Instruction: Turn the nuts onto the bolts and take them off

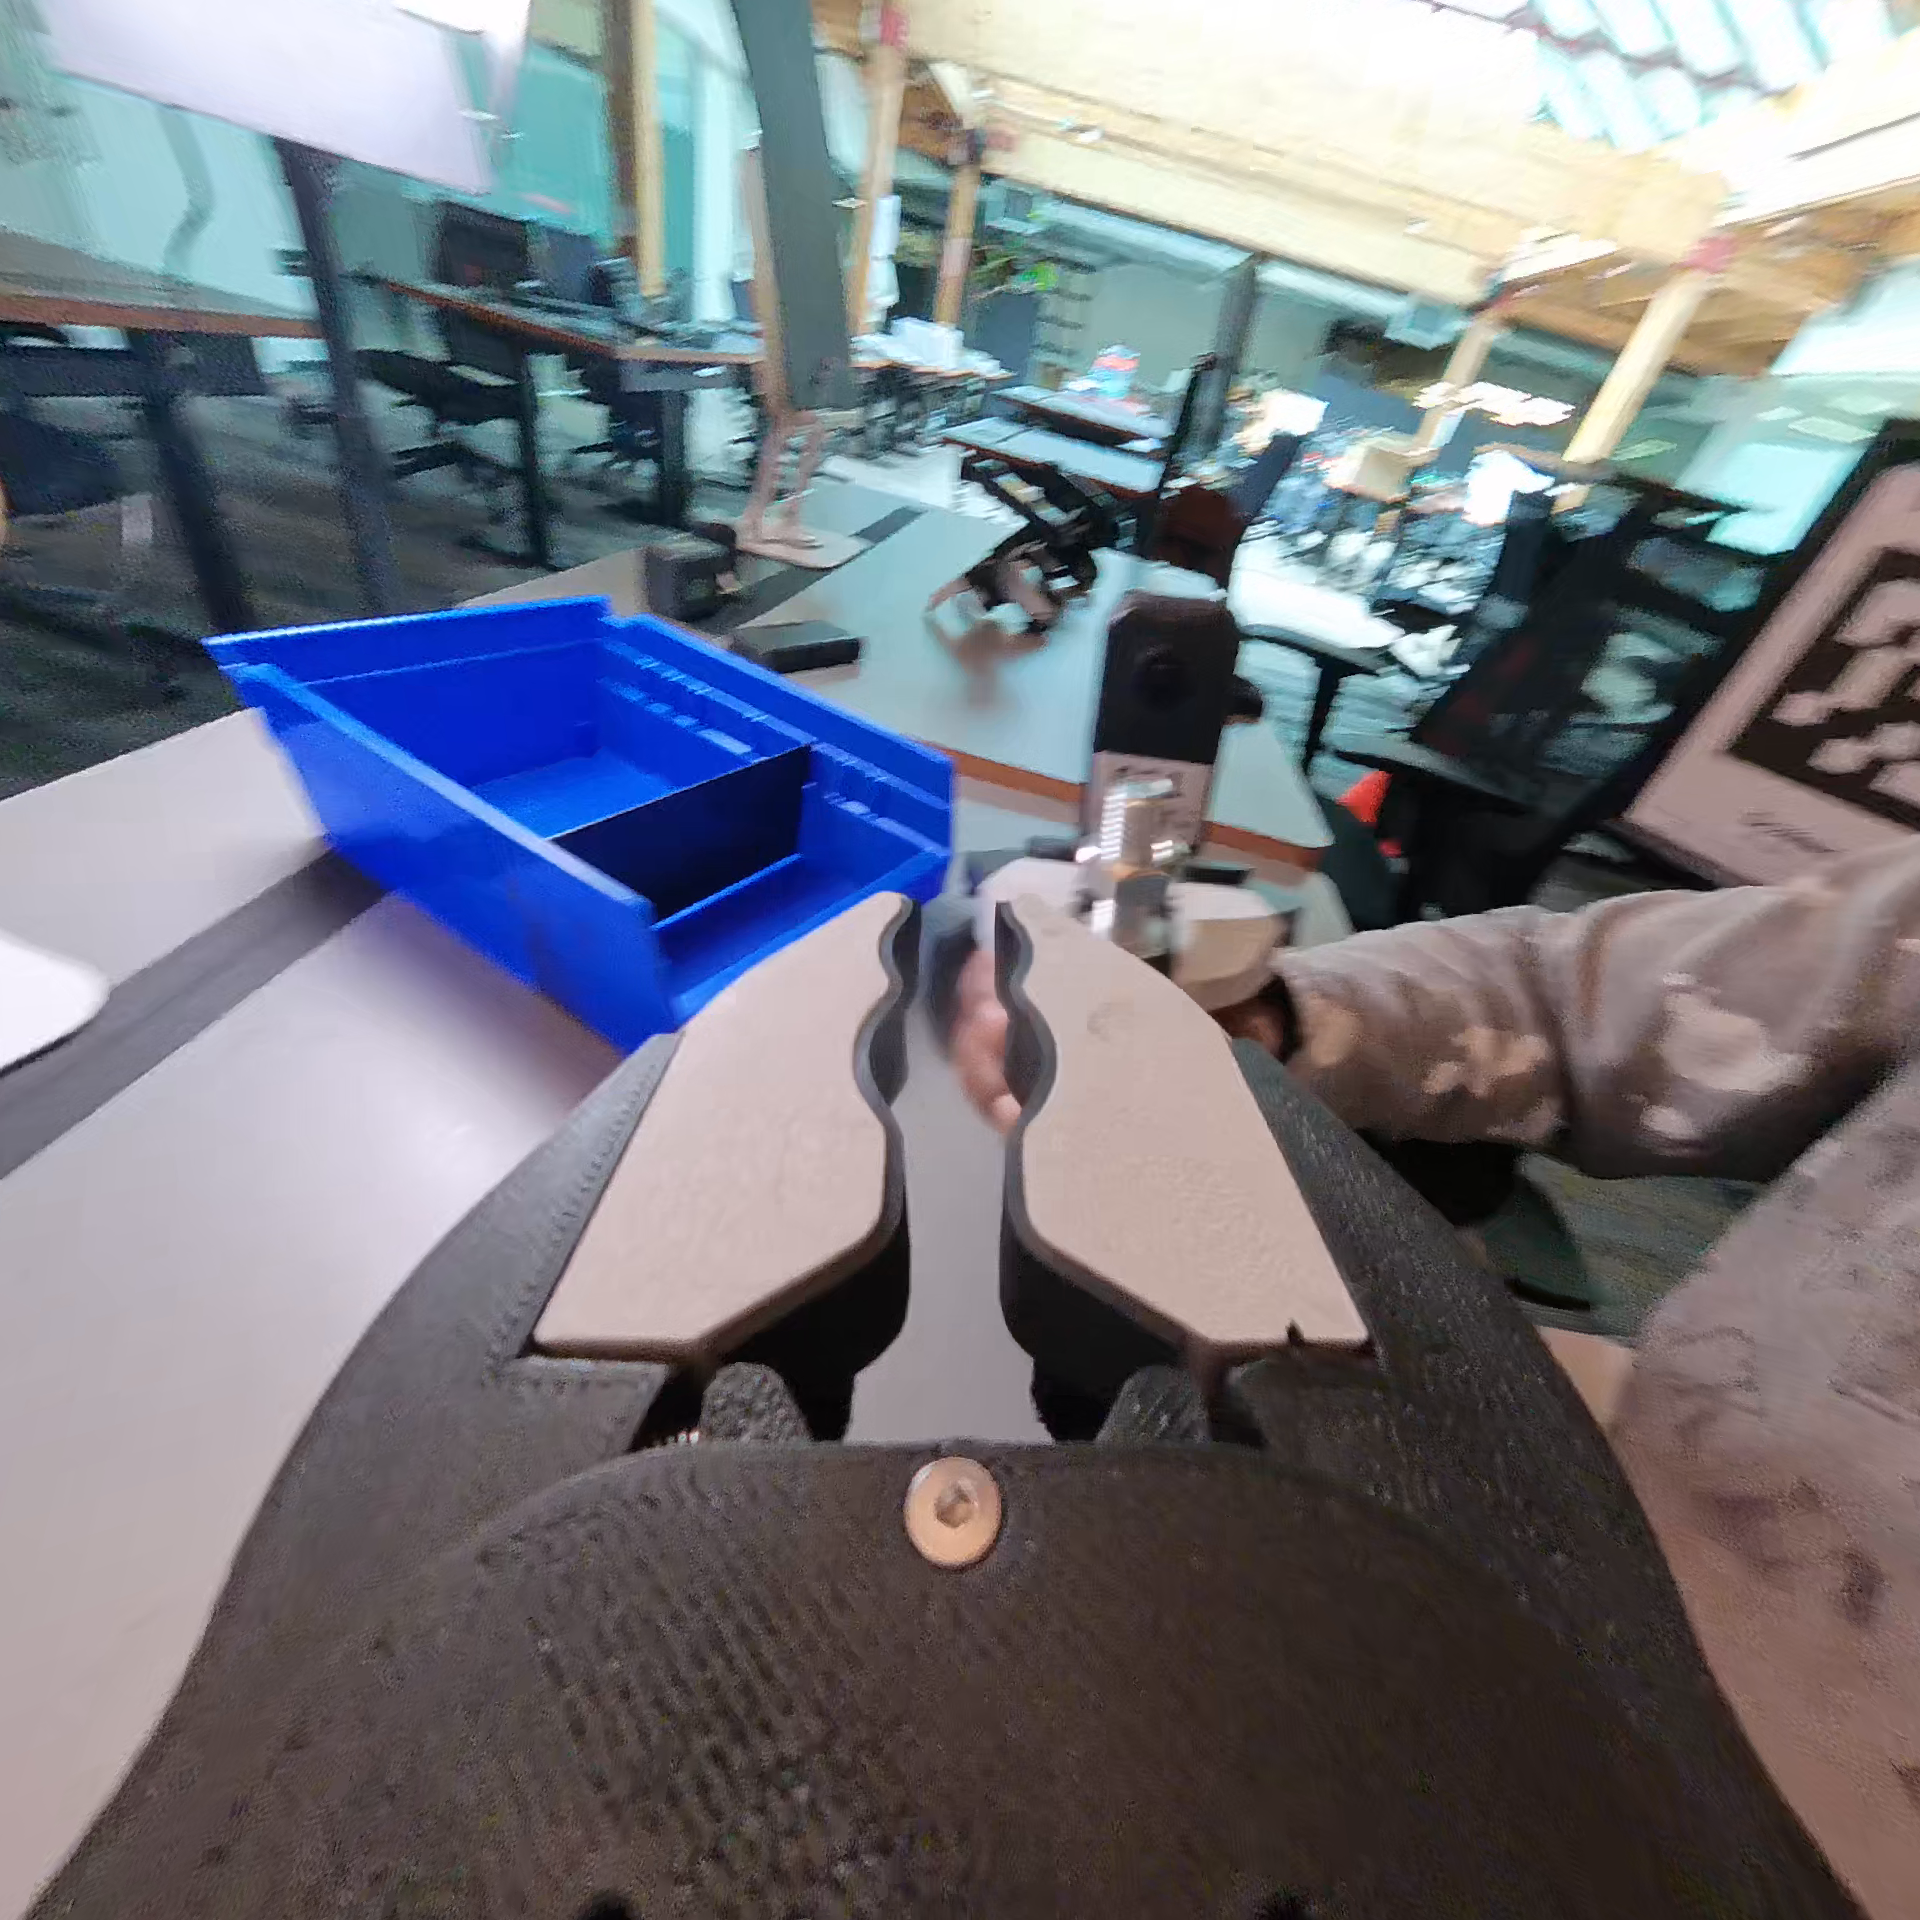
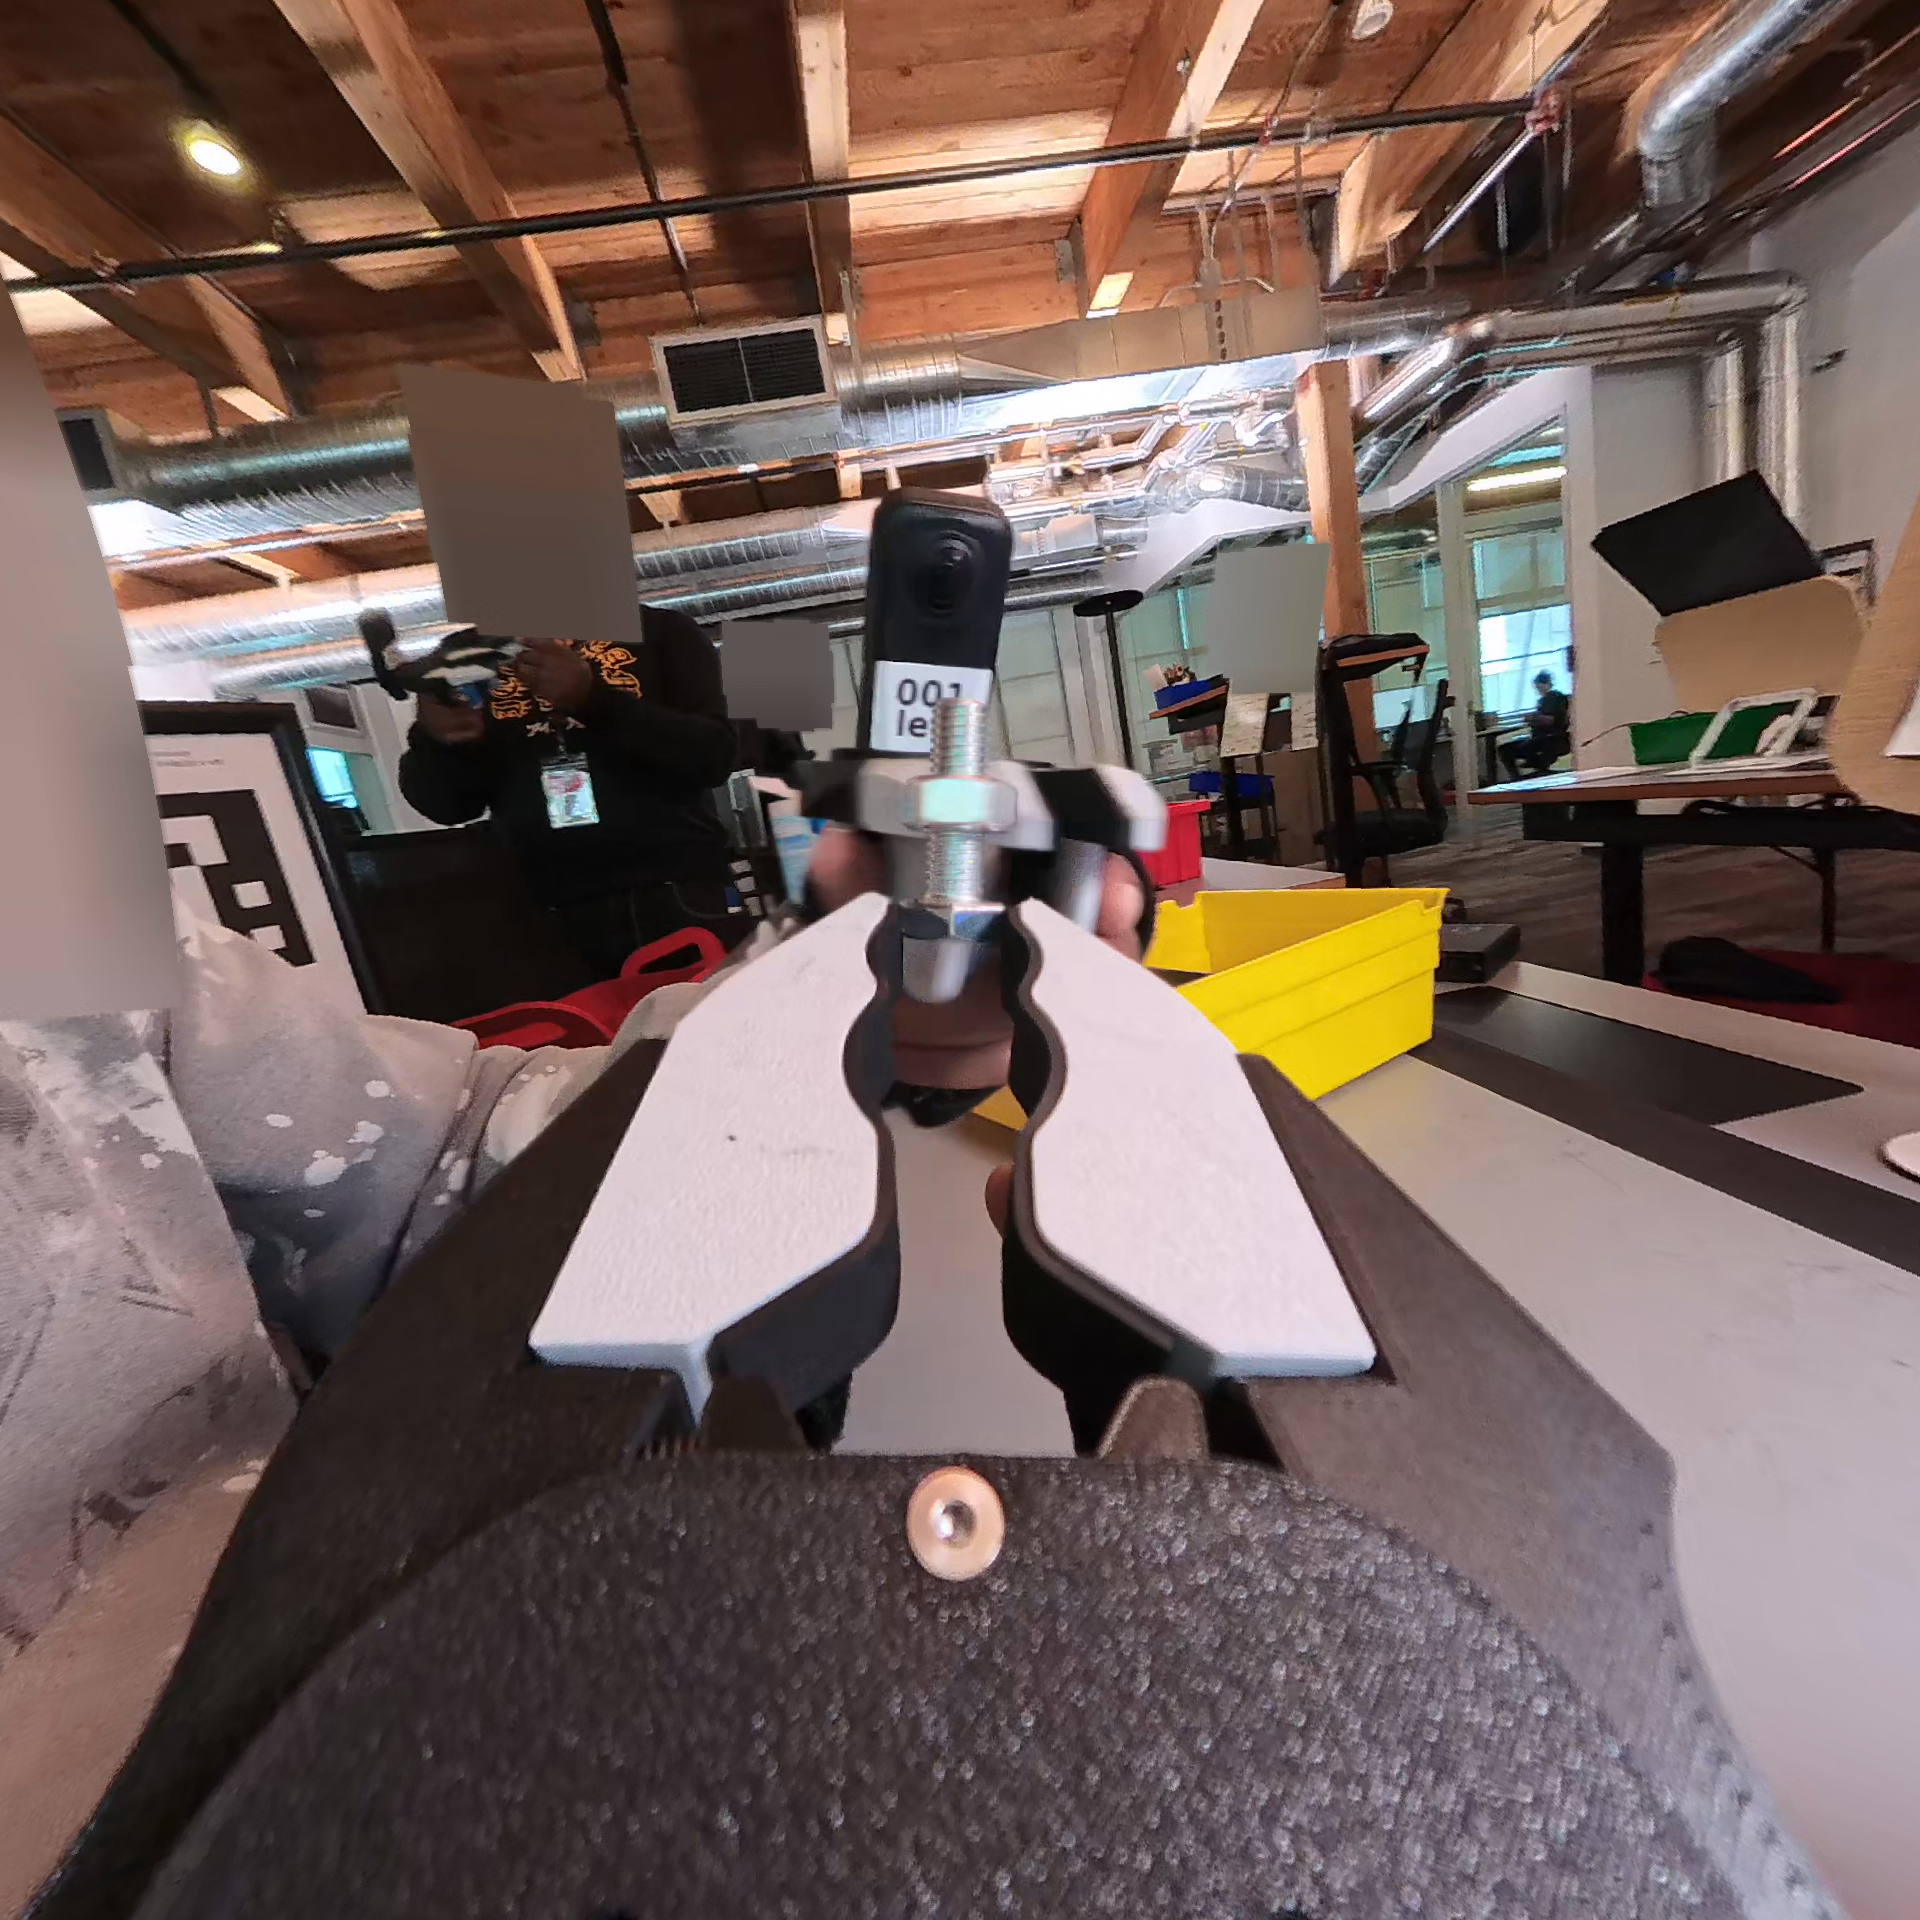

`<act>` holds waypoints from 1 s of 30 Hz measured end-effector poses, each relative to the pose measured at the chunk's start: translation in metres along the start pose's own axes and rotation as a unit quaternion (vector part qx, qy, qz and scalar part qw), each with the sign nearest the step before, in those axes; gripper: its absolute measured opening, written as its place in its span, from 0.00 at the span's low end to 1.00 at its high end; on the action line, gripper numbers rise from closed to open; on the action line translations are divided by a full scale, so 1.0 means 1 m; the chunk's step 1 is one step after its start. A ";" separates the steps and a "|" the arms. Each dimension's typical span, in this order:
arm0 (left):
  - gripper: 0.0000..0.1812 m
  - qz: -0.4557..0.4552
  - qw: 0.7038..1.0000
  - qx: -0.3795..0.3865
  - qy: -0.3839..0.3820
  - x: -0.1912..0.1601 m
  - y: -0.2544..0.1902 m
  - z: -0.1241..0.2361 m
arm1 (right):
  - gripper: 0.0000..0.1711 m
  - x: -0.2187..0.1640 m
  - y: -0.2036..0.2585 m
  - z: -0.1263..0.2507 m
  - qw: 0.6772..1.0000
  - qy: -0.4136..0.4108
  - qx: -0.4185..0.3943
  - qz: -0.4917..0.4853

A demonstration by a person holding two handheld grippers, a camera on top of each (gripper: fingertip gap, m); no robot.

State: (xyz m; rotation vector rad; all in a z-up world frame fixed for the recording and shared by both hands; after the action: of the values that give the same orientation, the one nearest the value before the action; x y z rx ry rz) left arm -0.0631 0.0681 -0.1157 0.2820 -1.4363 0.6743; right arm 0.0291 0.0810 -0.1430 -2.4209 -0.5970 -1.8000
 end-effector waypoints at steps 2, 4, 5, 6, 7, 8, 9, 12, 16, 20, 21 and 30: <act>0.08 -0.009 1.000 0.016 0.008 -0.004 0.006 0.003 | 0.10 0.001 0.003 -0.001 1.000 0.002 0.005 0.007; 0.11 0.005 1.000 -0.008 -0.011 0.000 0.003 0.005 | 0.10 0.001 0.005 -0.002 1.000 0.003 0.005 0.010; 0.12 0.004 1.000 -0.020 -0.020 0.002 0.000 0.006 | 0.10 0.001 0.005 -0.002 1.000 0.002 0.003 0.008; 0.14 0.001 0.999 -0.031 -0.026 0.004 -0.004 0.006 | 0.10 0.001 0.004 -0.002 1.000 0.002 0.001 0.006; 0.15 -0.002 0.999 -0.044 -0.030 0.005 -0.008 0.006 | 0.10 0.000 0.003 -0.002 1.000 0.002 -0.003 0.005; 0.17 -0.002 0.998 -0.057 -0.031 0.006 -0.012 0.005 | 0.10 0.000 0.002 -0.001 1.000 0.002 -0.007 0.005; 0.19 0.000 0.997 -0.070 -0.030 0.006 -0.015 0.004 | 0.10 0.000 0.001 -0.002 1.000 0.003 -0.010 0.005; 0.19 -0.001 0.997 -0.071 -0.016 0.003 -0.019 -0.001 | 0.10 -0.001 0.003 -0.003 1.000 0.008 -0.011 0.009; 0.10 -0.004 1.000 0.012 -0.004 0.001 0.001 0.003 | 0.10 0.003 0.003 0.000 1.000 -0.006 0.001 0.001; 0.15 0.004 1.000 -0.016 -0.017 0.004 -0.001 0.006 | 0.10 0.003 0.002 0.000 1.000 -0.002 -0.005 0.008; 0.16 0.001 1.000 -0.024 -0.020 0.004 -0.004 0.006 | 0.10 0.002 0.001 0.000 1.000 0.000 -0.007 0.006; 0.14 0.013 0.999 -0.044 -0.001 -0.001 -0.008 0.000 | 0.10 -0.001 -0.002 -0.001 1.000 0.000 -0.015 -0.004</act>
State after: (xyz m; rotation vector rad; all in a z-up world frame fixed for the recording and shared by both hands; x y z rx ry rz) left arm -0.0584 0.0622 -0.1146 0.1952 -1.4705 0.6300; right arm 0.0273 0.0817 -0.1442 -2.4399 -0.5840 -1.8250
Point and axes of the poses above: each gripper's, where its closed fingertips meet, z back along the fingers, x out of its top, y = z × x across the jaws, the point moved 5 cm from there along z, back along the fingers, and after that the axes turned 4 degrees about y, right-handed, at the moved point
